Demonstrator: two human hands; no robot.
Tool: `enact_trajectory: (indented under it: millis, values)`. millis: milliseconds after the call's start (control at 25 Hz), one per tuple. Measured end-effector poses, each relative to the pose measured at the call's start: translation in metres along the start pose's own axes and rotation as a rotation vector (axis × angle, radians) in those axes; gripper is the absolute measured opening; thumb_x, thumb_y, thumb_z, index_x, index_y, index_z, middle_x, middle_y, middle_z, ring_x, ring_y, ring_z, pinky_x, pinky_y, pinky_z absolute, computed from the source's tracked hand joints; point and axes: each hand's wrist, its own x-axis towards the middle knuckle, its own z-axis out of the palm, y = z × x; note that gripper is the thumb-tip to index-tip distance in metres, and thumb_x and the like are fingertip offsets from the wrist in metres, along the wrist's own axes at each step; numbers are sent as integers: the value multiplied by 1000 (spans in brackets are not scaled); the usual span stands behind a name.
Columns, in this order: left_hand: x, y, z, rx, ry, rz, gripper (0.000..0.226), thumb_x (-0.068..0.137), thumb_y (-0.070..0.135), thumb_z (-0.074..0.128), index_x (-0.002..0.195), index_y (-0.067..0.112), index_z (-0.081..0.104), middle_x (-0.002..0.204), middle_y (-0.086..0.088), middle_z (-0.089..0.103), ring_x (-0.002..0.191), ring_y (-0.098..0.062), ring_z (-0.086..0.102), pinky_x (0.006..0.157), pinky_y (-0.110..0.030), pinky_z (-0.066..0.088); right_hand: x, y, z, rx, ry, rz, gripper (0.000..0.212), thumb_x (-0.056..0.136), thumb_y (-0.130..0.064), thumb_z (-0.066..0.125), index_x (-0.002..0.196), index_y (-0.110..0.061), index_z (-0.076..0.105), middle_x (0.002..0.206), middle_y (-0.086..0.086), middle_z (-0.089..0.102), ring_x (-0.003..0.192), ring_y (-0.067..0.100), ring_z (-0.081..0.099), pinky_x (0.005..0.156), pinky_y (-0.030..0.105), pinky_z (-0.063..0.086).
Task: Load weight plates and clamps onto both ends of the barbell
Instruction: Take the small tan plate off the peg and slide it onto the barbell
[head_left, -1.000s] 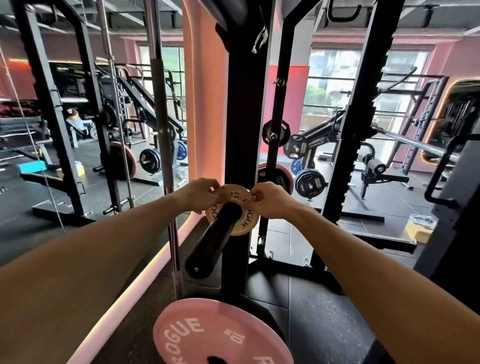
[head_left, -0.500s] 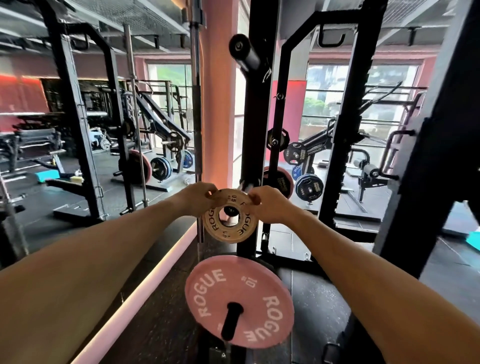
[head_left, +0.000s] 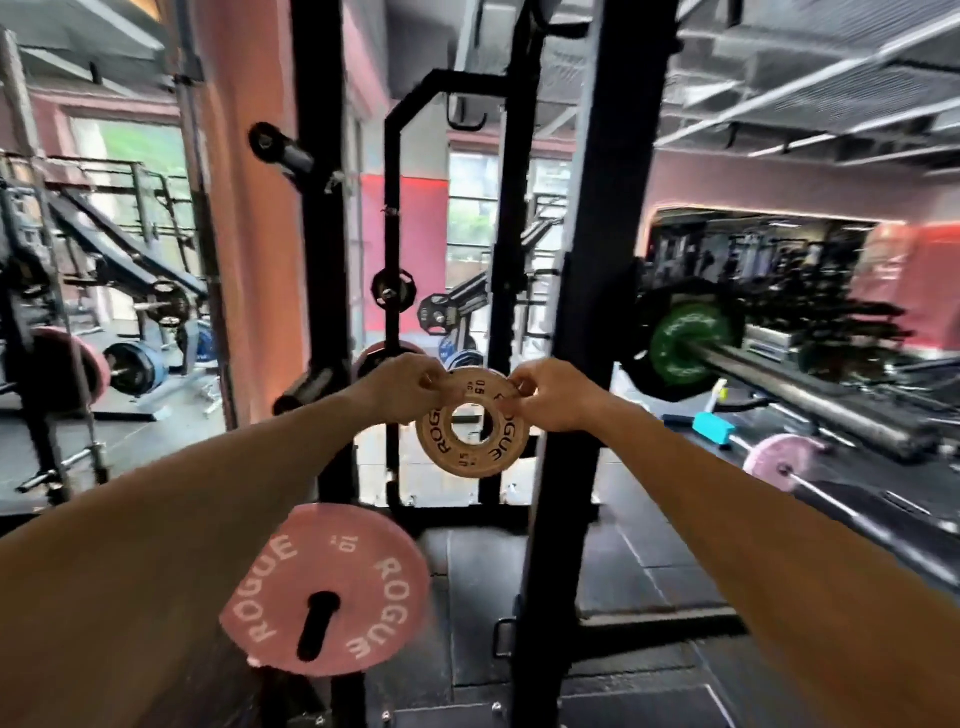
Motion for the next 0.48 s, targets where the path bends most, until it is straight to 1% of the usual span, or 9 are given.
enact_trajectory:
  millis: [80, 120, 160, 200, 280, 360, 440, 480]
  values:
    - [20, 48, 32, -44, -23, 75, 24, 91, 32, 73, 74, 20, 61, 71, -2, 62, 46, -6, 55, 47, -23, 47, -33, 35, -39, 7, 33, 76, 19, 81, -28, 75, 94, -16, 71, 90, 2, 72, 84, 16, 65, 73, 27, 52]
    - [29, 73, 48, -60, -38, 98, 23, 91, 32, 73, 78, 15, 64, 68, -2, 59, 43, -3, 52, 45, -20, 45, -50, 53, -60, 13, 42, 105, 19, 81, -29, 75, 95, -17, 71, 92, 2, 72, 85, 16, 66, 74, 28, 53]
    - [38, 100, 65, -70, -50, 117, 24, 91, 32, 73, 85, 10, 66, 70, -3, 59, 45, -4, 53, 46, -20, 46, -67, 71, -80, 8, 47, 123, 19, 81, -29, 75, 96, -18, 70, 93, 3, 73, 84, 16, 66, 71, 27, 53]
    - [45, 123, 80, -78, -61, 130, 24, 92, 33, 72, 89, 9, 67, 73, -4, 59, 52, -9, 56, 50, -24, 48, -81, 87, -99, -9, 49, 135, 20, 82, -28, 75, 97, -16, 70, 93, 3, 73, 82, 14, 66, 67, 24, 52]
    - [58, 169, 110, -121, -104, 163, 20, 92, 32, 71, 86, 13, 66, 70, -2, 59, 60, -17, 57, 56, -29, 50, -109, 119, -135, -70, 57, 161, 22, 84, -25, 73, 102, -13, 71, 96, 5, 75, 80, 12, 65, 64, 22, 49]
    - [69, 214, 140, -180, -134, 199, 21, 92, 31, 71, 80, 15, 64, 63, 3, 56, 55, -12, 57, 50, -27, 50, -134, 151, -171, -108, 49, 188, 22, 86, -21, 71, 106, -11, 72, 100, 6, 74, 86, 15, 66, 69, 24, 50]
    - [79, 250, 166, -202, -154, 206, 22, 93, 31, 71, 80, 14, 65, 59, 7, 57, 47, -4, 57, 44, -22, 49, -154, 180, -202, -114, 28, 201, 19, 87, -16, 67, 105, -14, 72, 100, 5, 73, 91, 17, 66, 71, 26, 50]
    - [83, 265, 176, -219, -169, 197, 21, 94, 29, 70, 80, 14, 65, 59, 8, 59, 47, -2, 58, 44, -21, 49, -162, 192, -216, -104, 24, 192, 18, 87, -14, 65, 104, -15, 72, 98, 3, 72, 91, 16, 65, 71, 25, 50]
